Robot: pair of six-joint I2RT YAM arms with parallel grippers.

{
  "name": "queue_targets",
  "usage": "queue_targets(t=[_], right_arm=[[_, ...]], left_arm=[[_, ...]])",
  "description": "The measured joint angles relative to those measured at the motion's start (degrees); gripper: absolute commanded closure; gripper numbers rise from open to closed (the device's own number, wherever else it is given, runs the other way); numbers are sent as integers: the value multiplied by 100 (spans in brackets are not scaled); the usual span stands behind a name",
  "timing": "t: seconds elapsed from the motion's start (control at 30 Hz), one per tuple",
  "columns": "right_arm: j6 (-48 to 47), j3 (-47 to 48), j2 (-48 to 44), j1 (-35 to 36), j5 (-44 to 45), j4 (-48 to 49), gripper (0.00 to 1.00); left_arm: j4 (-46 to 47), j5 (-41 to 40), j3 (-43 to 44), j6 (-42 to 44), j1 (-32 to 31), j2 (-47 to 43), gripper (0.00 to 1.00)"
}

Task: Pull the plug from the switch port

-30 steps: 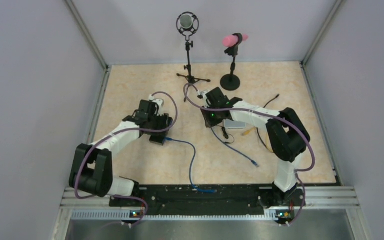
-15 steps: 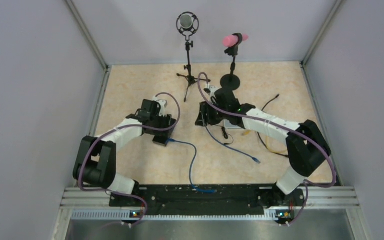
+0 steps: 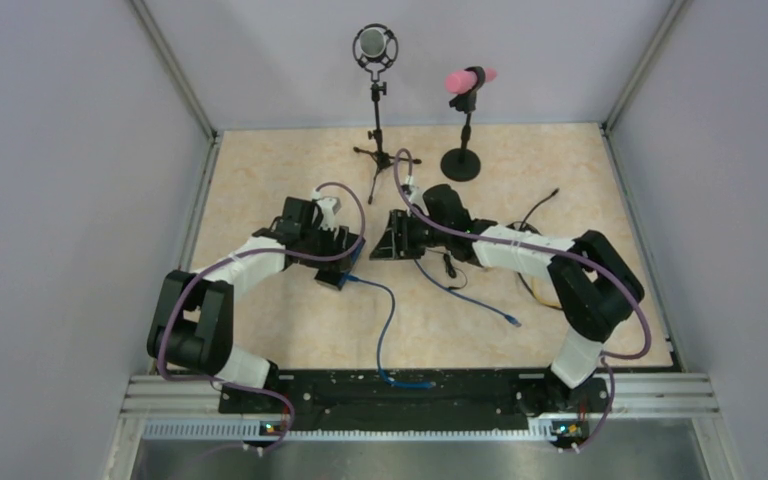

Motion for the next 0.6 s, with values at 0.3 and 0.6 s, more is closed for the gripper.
queue_targets(t=[0.3, 0.6], right_arm=[[315, -22, 420, 153, -85, 387, 49], [612, -22, 990, 243, -247, 728, 52]], left_arm=[[205, 269, 0, -120, 0, 0, 100], [332, 472, 0, -234, 0, 0, 100]])
